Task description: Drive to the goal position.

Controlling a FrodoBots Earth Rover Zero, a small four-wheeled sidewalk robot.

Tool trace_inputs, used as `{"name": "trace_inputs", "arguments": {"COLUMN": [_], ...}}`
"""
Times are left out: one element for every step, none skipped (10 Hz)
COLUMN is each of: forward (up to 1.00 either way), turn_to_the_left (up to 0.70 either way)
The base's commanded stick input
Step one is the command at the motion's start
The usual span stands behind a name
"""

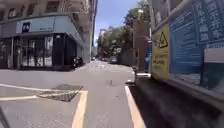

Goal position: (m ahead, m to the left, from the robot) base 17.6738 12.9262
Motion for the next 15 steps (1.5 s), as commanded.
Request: {"name": "trace_inputs", "arguments": {"forward": [0.45, 0.45, 0.56, 0.7, 0.7, 0.7, 0.7, 0.7, 0.7, 0.7, 0.7, 0.7, 0.7, 0.7, 0.7], "turn_to_the_left": [0.0, 0.0, 0.0, 0.0, 0.0, 0.0, 0.02, 0.08, 0.14, 0.14, 0.14, 0.14, 0.14, 0.14, 0.12]}}
